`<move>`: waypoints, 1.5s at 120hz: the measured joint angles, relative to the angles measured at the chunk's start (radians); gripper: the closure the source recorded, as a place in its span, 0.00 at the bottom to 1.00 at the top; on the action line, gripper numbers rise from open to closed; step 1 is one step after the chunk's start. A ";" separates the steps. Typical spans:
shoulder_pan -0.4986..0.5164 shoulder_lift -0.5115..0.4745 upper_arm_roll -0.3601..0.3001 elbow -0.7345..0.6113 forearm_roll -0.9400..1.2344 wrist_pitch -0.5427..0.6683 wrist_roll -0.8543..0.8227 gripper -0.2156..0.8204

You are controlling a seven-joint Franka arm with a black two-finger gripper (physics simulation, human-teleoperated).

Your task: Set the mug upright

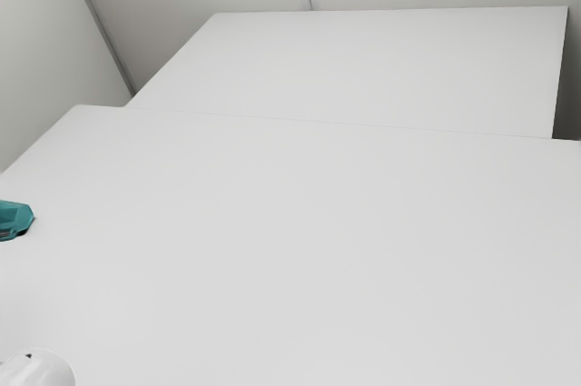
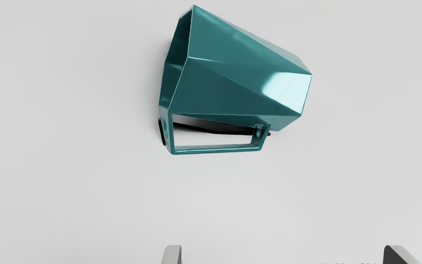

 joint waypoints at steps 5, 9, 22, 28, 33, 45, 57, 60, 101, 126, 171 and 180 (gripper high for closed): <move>0.006 0.016 0.001 0.016 -0.001 -0.001 0.038 0.21; 0.010 0.035 0.001 0.037 -0.002 -0.001 0.067 0.21; 0.007 0.114 -0.001 0.122 -0.009 0.000 0.150 0.21; 0.002 0.154 -0.003 0.160 -0.016 0.002 0.184 0.21; -0.003 0.184 -0.004 0.186 -0.022 0.003 0.210 0.21; -0.021 0.260 -0.009 0.260 -0.042 0.006 0.265 0.22; -0.044 0.314 -0.017 0.321 -0.056 0.011 0.312 0.22; -0.047 0.322 -0.019 0.328 -0.060 0.014 0.322 0.22; -0.075 0.327 -0.030 0.265 -0.096 0.069 0.429 0.24; -0.083 0.346 -0.031 0.274 -0.098 0.093 0.471 0.26; -0.088 0.370 -0.046 0.276 -0.100 0.107 0.518 0.29; -0.095 0.370 -0.048 0.274 -0.102 0.106 0.524 0.29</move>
